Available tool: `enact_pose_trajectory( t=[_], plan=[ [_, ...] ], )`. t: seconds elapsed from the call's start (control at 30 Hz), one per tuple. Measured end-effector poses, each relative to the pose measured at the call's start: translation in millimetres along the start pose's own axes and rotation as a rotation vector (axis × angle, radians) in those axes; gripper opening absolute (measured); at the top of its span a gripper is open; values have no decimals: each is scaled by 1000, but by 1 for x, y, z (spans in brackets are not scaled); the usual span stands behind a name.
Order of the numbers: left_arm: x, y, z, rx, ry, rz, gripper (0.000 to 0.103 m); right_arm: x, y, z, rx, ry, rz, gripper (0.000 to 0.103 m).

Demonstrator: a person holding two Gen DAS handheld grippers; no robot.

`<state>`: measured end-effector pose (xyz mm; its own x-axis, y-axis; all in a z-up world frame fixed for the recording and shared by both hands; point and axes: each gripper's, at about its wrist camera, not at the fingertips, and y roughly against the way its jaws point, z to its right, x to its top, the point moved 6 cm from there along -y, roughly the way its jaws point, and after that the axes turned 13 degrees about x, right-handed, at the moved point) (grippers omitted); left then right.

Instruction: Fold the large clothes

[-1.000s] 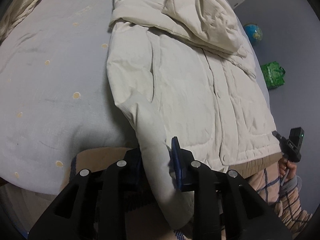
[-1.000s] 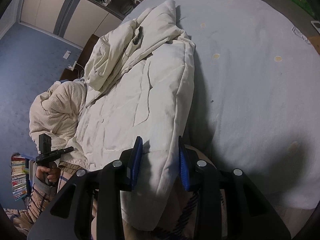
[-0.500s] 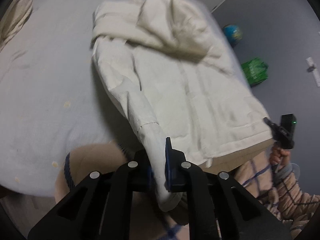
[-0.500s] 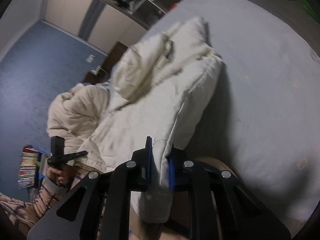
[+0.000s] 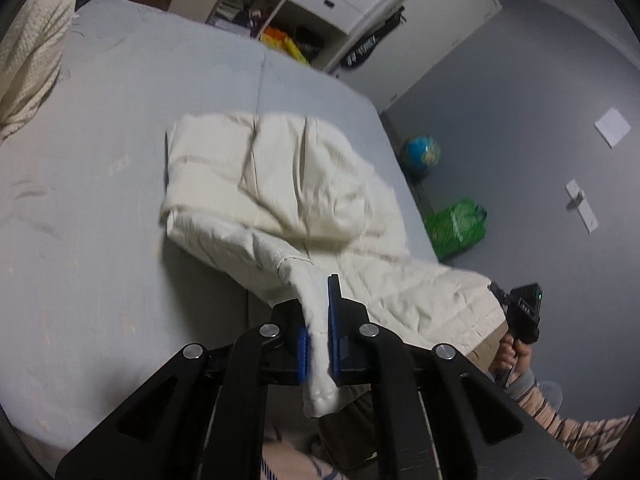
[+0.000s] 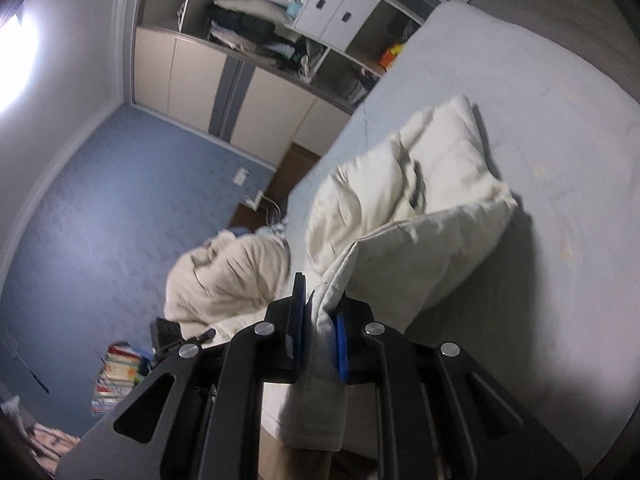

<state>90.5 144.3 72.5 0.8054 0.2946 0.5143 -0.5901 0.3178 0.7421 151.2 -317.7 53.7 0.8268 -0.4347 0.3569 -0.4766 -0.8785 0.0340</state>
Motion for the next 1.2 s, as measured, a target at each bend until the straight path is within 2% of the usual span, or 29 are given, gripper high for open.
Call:
enact_pose_trajectory(
  t=[0.37, 0.73, 0.87, 1.03, 1.2],
  plan=[
    [72, -2, -6, 2, 75, 121, 8, 79, -38, 1, 50, -45, 100, 10],
    [134, -26, -12, 17, 112, 161, 8, 146, -76, 37, 54, -131, 190, 10],
    [158, -47, -23, 20, 160, 159, 8, 168, -92, 62, 30, -190, 217, 10],
    [192, -85, -36, 74, 188, 151, 8, 196, -119, 98, -44, -252, 242, 10],
    [212, -122, -49, 114, 200, 126, 8, 211, -143, 131, -92, -301, 236, 11]
  ],
)
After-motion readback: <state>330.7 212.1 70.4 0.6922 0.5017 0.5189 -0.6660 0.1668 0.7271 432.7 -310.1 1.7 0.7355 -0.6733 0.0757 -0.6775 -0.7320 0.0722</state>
